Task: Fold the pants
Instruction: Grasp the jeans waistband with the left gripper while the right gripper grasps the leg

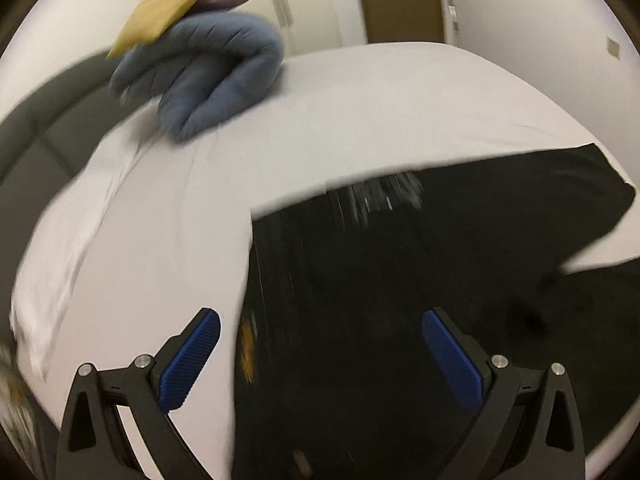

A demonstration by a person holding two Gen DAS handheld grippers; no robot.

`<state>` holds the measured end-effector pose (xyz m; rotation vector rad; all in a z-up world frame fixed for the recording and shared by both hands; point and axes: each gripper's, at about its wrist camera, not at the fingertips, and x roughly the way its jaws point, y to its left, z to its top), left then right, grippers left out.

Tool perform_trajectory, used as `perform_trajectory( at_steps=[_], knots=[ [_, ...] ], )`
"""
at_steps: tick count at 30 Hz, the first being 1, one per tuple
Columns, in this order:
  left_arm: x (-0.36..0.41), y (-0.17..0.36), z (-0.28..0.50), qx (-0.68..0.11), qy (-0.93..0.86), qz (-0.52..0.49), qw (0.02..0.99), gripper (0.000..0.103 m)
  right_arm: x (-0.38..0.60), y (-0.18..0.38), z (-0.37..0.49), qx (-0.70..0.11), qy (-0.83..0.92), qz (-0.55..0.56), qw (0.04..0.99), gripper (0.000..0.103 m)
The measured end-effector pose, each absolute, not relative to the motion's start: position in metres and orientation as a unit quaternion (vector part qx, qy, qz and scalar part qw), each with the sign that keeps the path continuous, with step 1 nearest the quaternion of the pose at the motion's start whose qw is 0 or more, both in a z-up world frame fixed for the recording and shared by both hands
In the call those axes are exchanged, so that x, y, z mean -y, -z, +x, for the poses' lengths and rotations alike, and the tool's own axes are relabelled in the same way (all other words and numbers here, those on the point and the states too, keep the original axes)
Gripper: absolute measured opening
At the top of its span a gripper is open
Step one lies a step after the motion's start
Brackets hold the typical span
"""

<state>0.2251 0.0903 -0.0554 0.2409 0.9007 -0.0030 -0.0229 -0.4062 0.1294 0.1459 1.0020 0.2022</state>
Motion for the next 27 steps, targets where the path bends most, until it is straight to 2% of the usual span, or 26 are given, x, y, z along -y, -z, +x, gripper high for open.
perform_trajectory(
  at_steps=[1, 3, 4, 7, 9, 16, 20, 21, 23, 24, 25, 26, 27],
  knots=[
    [-0.093, 0.055, 0.246, -0.44, 0.019, 0.118, 0.89, 0.103, 0.41, -0.128, -0.012, -0.478, -0.107, 0.061, 0.87, 0.068],
    [-0.097, 0.06, 0.296, -0.461, 0.06, 0.13, 0.876, 0.103, 0.414, -0.126, 0.009, -0.475, -0.125, 0.036, 0.87, 0.06],
    [-0.097, 0.065, 0.32, -0.469, 0.073, 0.148, 0.868, 0.102, 0.417, -0.124, 0.022, -0.474, -0.138, 0.018, 0.869, 0.059],
    [-0.094, 0.086, 0.374, -0.495, 0.096, 0.211, 0.837, 0.101, 0.422, -0.123, 0.046, -0.475, -0.169, -0.005, 0.864, 0.059],
    [-0.094, 0.102, 0.4, -0.512, 0.103, 0.229, 0.821, 0.096, 0.425, -0.12, 0.061, -0.477, -0.185, -0.017, 0.859, 0.059],
    [-0.092, 0.15, 0.451, -0.56, 0.138, 0.248, 0.778, 0.093, 0.423, -0.098, 0.096, -0.48, -0.214, -0.031, 0.85, 0.059],
    [-0.103, 0.169, 0.469, -0.595, 0.154, 0.214, 0.759, 0.092, 0.42, -0.086, 0.103, -0.488, -0.222, -0.04, 0.843, 0.059],
    [-0.104, 0.172, 0.469, -0.598, 0.159, 0.21, 0.757, 0.09, 0.418, -0.086, 0.105, -0.487, -0.225, -0.044, 0.843, 0.059],
    [-0.104, 0.173, 0.468, -0.607, 0.177, 0.194, 0.75, 0.07, 0.415, -0.087, 0.111, -0.482, -0.232, -0.056, 0.843, 0.059],
    [-0.104, 0.172, 0.466, -0.608, 0.182, 0.186, 0.75, 0.064, 0.411, -0.089, 0.117, -0.476, -0.238, -0.063, 0.844, 0.059],
    [-0.102, 0.17, 0.463, -0.607, 0.184, 0.186, 0.75, 0.051, 0.409, -0.092, 0.122, -0.471, -0.242, -0.069, 0.846, 0.059],
    [-0.099, 0.167, 0.459, -0.606, 0.187, 0.186, 0.75, 0.03, 0.402, -0.094, 0.126, -0.466, -0.245, -0.074, 0.847, 0.058],
    [-0.097, 0.165, 0.456, -0.605, 0.19, 0.185, 0.75, 0.025, 0.393, -0.096, 0.133, -0.462, -0.247, -0.078, 0.848, 0.055]
  ],
)
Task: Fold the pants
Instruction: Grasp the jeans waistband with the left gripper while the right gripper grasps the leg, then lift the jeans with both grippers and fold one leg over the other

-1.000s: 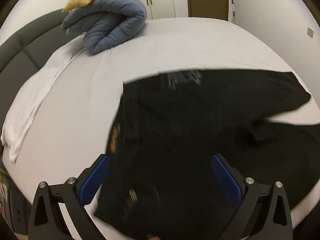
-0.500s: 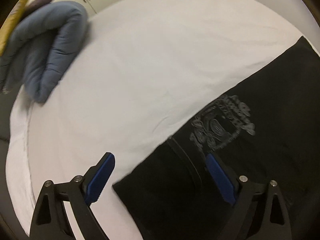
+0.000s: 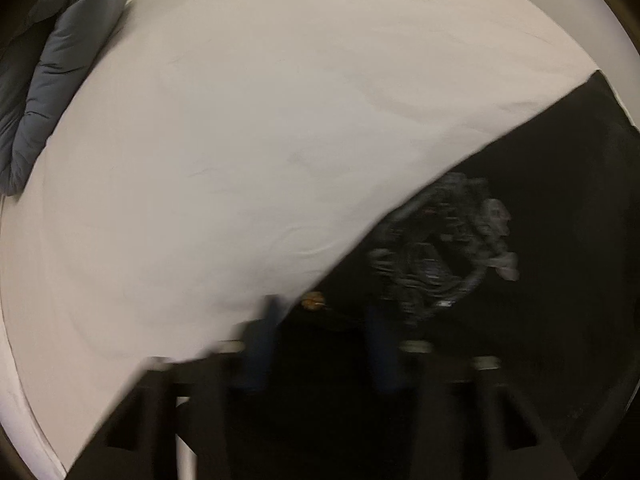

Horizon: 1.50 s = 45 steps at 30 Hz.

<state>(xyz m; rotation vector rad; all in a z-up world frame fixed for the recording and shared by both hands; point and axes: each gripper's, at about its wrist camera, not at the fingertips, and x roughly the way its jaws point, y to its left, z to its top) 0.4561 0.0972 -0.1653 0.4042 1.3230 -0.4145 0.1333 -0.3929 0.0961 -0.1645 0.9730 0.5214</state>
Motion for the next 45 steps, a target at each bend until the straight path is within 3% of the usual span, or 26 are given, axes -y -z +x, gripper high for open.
perform_trajectory(
  at_steps=[1, 2, 6, 14, 24, 25, 28, 45],
  knots=[
    [-0.094, 0.163, 0.45, -0.6, 0.188, 0.192, 0.753, 0.013, 0.387, -0.099, 0.143, -0.456, -0.251, -0.082, 0.85, 0.052],
    [-0.092, 0.16, 0.445, -0.594, 0.188, 0.198, 0.756, 0.01, 0.381, -0.101, 0.153, -0.451, -0.254, -0.088, 0.851, 0.051],
    [-0.095, 0.134, 0.411, -0.536, 0.183, 0.209, 0.797, 0.009, 0.358, -0.105, 0.191, -0.443, -0.256, -0.117, 0.851, 0.036],
    [-0.101, 0.094, 0.334, -0.448, 0.188, 0.237, 0.841, 0.009, 0.326, -0.101, 0.239, -0.45, -0.284, -0.168, 0.83, 0.035],
    [-0.107, 0.087, 0.309, -0.431, 0.194, 0.228, 0.851, 0.009, 0.287, -0.085, 0.247, -0.47, -0.316, -0.28, 0.775, 0.033],
    [-0.11, 0.088, 0.314, -0.431, 0.194, 0.227, 0.852, 0.009, 0.286, -0.083, 0.248, -0.474, -0.312, -0.28, 0.775, 0.021],
    [-0.11, 0.087, 0.312, -0.428, 0.194, 0.224, 0.854, 0.009, 0.288, -0.085, 0.248, -0.48, -0.303, -0.262, 0.78, 0.007],
    [-0.118, 0.073, 0.281, -0.422, 0.181, 0.185, 0.869, 0.009, 0.261, -0.1, 0.175, -0.487, -0.274, -0.095, 0.823, 0.002]
  ],
)
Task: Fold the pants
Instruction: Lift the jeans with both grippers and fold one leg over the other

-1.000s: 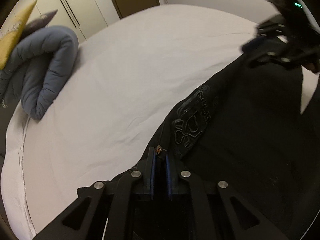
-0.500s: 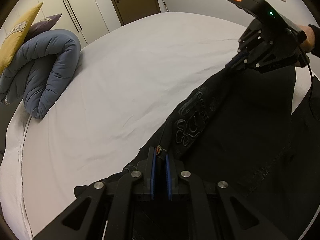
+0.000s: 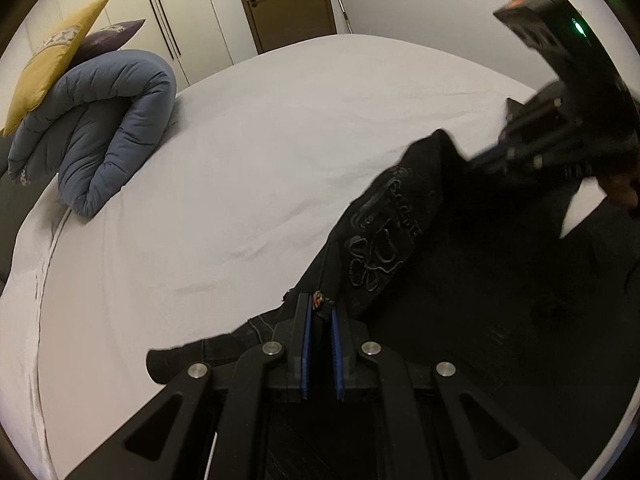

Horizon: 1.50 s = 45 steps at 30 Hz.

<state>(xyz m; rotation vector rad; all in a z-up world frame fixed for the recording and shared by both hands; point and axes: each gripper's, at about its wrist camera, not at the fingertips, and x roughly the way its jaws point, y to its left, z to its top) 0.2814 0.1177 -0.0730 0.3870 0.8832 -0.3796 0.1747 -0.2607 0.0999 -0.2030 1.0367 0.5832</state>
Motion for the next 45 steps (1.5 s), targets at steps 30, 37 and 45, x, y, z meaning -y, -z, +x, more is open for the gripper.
perform_trajectory(
  at_steps=[30, 37, 45],
  knots=[
    [-0.106, 0.136, 0.019, -0.416, 0.292, 0.413, 0.756, 0.007, 0.12, -0.028, -0.218, -0.387, -0.347, -0.519, 0.679, 0.002],
    [-0.106, 0.136, 0.012, -0.417, 0.303, 0.416, 0.749, 0.007, 0.12, -0.022, -0.222, -0.381, -0.326, -0.528, 0.685, 0.002],
    [-0.112, 0.14, 0.029, -0.425, 0.296, 0.401, 0.755, 0.012, 0.125, -0.007, -0.23, -0.38, -0.304, -0.537, 0.689, 0.002]
  ],
)
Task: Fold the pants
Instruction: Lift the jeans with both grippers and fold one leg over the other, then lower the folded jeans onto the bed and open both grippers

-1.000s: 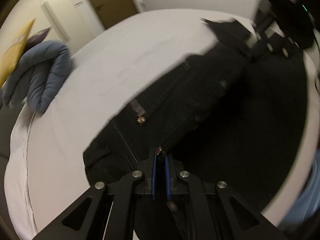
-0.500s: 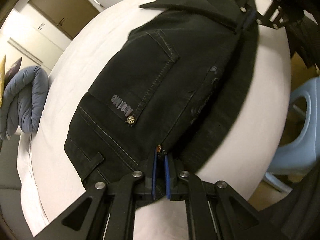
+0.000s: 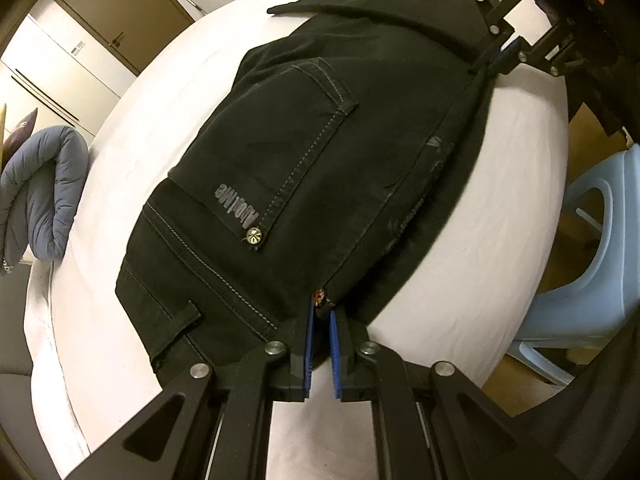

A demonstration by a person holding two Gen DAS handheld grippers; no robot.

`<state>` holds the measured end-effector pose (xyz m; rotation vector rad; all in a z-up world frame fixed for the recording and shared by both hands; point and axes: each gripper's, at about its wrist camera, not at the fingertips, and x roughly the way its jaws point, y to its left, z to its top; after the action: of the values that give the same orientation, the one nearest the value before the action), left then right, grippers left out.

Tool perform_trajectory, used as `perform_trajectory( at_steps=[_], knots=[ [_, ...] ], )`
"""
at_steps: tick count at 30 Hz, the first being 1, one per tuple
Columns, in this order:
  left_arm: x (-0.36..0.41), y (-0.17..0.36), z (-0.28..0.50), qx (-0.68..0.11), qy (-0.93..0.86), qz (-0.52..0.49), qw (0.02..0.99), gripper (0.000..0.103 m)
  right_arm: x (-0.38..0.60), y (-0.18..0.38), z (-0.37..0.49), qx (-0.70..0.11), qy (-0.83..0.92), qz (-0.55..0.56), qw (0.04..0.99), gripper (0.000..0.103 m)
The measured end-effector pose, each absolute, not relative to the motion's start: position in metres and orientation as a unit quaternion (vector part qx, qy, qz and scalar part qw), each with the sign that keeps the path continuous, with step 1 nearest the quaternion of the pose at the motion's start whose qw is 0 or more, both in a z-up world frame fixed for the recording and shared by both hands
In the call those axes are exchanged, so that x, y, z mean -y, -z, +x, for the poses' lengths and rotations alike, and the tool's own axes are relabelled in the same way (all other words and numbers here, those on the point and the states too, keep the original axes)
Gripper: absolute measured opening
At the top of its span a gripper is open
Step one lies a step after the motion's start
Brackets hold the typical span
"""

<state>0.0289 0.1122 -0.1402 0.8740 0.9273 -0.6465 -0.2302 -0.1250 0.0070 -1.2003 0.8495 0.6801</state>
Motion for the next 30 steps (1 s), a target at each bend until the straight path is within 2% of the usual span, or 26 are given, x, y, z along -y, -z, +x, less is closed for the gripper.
perform_trajectory(
  at_steps=[1, 2, 3, 4, 5, 7, 8, 15, 21, 24, 26, 30],
  knots=[
    [-0.11, 0.14, 0.022, -0.422, 0.294, 0.403, 0.757, 0.019, 0.124, -0.004, -0.232, -0.379, -0.301, -0.537, 0.691, 0.003],
    [-0.111, 0.138, 0.022, -0.418, 0.281, 0.408, 0.761, 0.033, 0.131, -0.006, -0.231, -0.378, -0.299, -0.534, 0.694, 0.003],
    [-0.112, 0.136, 0.021, -0.417, 0.271, 0.409, 0.765, 0.043, 0.133, -0.004, -0.231, -0.377, -0.295, -0.532, 0.698, 0.004],
    [-0.115, 0.13, 0.021, -0.42, 0.259, 0.403, 0.77, 0.062, 0.144, -0.009, -0.229, -0.376, -0.293, -0.532, 0.7, 0.005],
    [-0.119, 0.122, 0.021, -0.423, 0.26, 0.39, 0.776, 0.07, 0.149, -0.01, -0.228, -0.374, -0.288, -0.531, 0.704, 0.005],
    [-0.123, 0.106, 0.018, -0.421, 0.26, 0.37, 0.786, 0.073, 0.151, -0.01, -0.227, -0.374, -0.275, -0.521, 0.716, 0.006],
    [-0.126, 0.097, 0.017, -0.42, 0.253, 0.365, 0.792, 0.078, 0.152, -0.01, -0.225, -0.374, -0.271, -0.519, 0.719, 0.006],
    [-0.101, 0.053, 0.037, -0.394, 0.24, 0.254, 0.85, 0.08, 0.147, 0.005, -0.226, -0.344, -0.235, -0.535, 0.735, 0.006],
    [-0.035, 0.088, 0.087, -0.426, 0.252, 0.151, 0.856, 0.079, 0.145, 0.021, -0.227, -0.304, -0.219, -0.565, 0.735, 0.006],
    [-0.018, 0.127, 0.098, -0.487, 0.243, 0.125, 0.83, 0.064, 0.142, 0.023, -0.223, -0.298, -0.208, -0.555, 0.748, 0.006],
    [-0.018, 0.141, 0.093, -0.497, 0.232, 0.124, 0.827, 0.064, 0.146, 0.011, -0.218, -0.318, -0.212, -0.508, 0.772, 0.007],
    [-0.025, 0.144, 0.077, -0.501, 0.226, 0.103, 0.829, 0.064, 0.188, -0.037, -0.18, -0.397, -0.208, -0.3, 0.842, 0.011]
  ],
)
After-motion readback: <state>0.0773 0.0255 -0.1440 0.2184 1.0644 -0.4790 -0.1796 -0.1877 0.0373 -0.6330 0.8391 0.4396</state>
